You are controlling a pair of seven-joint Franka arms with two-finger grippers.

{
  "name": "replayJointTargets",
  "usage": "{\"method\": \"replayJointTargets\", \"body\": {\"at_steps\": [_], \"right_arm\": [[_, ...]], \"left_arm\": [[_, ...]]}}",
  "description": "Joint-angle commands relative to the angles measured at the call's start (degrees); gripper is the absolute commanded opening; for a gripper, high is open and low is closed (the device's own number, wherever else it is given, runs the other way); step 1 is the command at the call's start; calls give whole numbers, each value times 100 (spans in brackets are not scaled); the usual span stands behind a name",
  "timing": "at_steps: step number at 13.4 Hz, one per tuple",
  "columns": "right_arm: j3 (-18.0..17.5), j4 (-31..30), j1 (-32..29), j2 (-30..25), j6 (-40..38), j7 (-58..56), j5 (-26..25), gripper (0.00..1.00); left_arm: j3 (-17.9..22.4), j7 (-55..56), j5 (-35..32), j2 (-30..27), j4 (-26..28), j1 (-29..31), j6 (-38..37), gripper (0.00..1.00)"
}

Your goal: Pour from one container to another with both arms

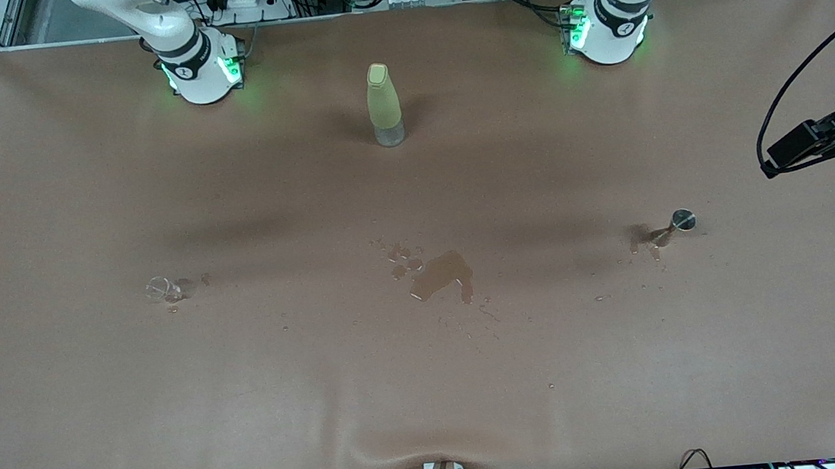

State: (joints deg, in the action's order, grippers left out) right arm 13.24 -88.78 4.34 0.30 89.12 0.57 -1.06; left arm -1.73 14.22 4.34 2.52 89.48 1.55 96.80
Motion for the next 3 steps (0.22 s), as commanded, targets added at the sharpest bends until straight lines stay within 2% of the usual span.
{"method": "replayJointTargets", "body": {"at_steps": [1, 3], "right_arm": [[-23, 1, -12, -39, -44, -39, -52, 100], [-23, 1, 14, -21, -27, -75, -52, 100]], "left_arm": [[-12, -103, -135, -59, -53, 4, -135, 100], [-21, -112, -135, -50, -62, -5, -161, 100]]}}
